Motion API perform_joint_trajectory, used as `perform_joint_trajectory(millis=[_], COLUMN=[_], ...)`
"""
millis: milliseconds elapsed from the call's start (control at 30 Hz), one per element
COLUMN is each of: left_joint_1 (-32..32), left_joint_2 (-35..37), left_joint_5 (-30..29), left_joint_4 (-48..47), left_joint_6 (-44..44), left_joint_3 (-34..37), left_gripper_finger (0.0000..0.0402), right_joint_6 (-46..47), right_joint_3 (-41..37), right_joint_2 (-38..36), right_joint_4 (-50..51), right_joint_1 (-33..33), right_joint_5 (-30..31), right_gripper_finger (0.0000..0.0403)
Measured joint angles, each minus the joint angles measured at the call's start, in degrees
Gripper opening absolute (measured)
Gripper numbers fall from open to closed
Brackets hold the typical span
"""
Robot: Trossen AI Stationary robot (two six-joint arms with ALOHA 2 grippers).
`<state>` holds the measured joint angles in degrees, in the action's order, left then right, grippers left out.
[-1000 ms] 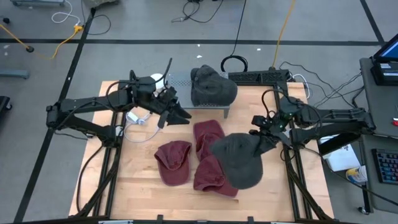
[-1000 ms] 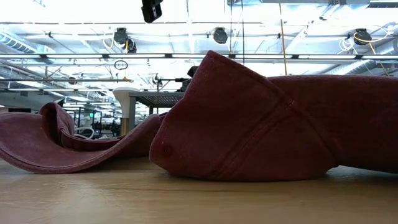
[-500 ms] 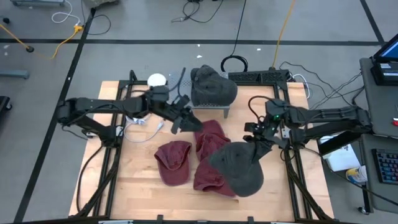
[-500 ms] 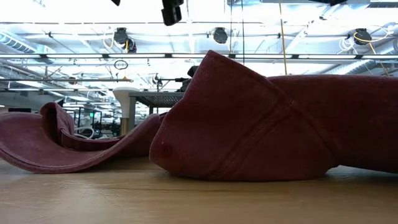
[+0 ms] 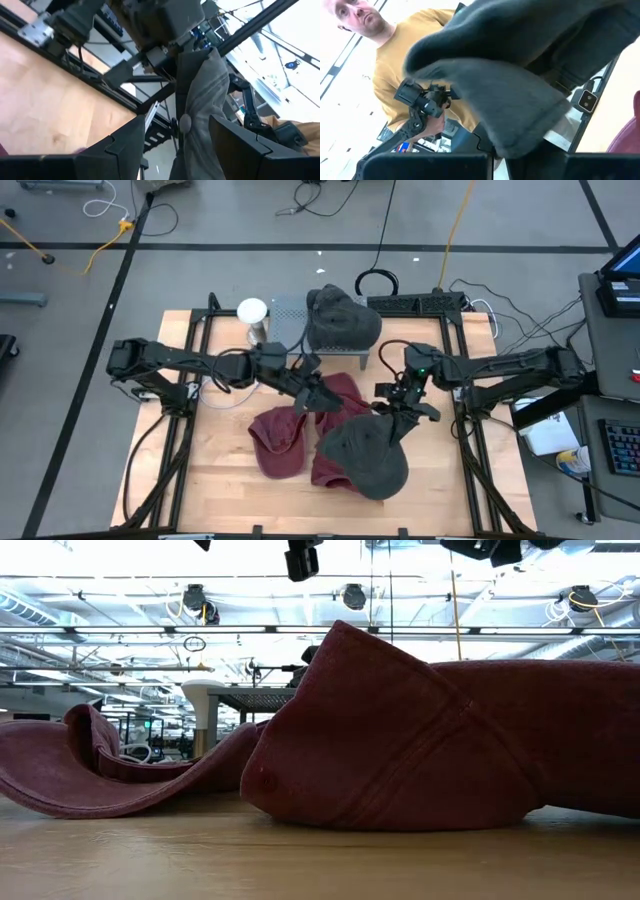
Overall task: Pick & Place hat
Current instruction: Stack the black cap on top of the black cap on the shelf
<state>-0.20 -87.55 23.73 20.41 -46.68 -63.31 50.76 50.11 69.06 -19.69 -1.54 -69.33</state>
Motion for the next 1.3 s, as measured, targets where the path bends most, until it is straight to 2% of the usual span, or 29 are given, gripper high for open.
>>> perform_joint_trajectory(millis=[200, 367, 733, 833, 1100, 1300], left_joint_1=[-2.48, -4.23, -5.93, -5.78, -4.87, -4.61], left_joint_2=[-1.31, -1.36, -1.36, -1.36, -1.36, -1.36], left_joint_5=[-0.25, -0.1, 4.65, 4.71, 6.39, 7.81], left_joint_4=[0.91, 2.37, 3.82, 6.09, 10.86, 13.24], left_joint_6=[-0.39, -0.44, -1.46, -1.5, -3.76, -4.74], left_joint_3=[0.0, 0.0, 0.0, 0.0, 0.0, 0.0], left_gripper_finger=[0.0225, 0.0225, 0.0223, 0.0206, 0.013, 0.0094], right_joint_6=[1.08, 0.83, 1.43, 1.64, 1.71, 2.09], right_joint_3=[0.0, 0.0, 0.0, 0.0, 0.0, 0.0], right_joint_2=[3.2, 4.5, 4.69, 4.69, 4.69, 4.69], right_joint_4=[-5.5, -5.83, -8.85, -8.81, -7.71, -7.08], right_joint_1=[-0.52, -2.12, -2.95, -2.93, -2.91, -2.91], right_joint_5=[-1.55, -2.77, -2.83, -2.83, -2.79, -2.76], right_gripper_finger=[0.0008, 0.0008, 0.0008, 0.0008, 0.0008, 0.0009])
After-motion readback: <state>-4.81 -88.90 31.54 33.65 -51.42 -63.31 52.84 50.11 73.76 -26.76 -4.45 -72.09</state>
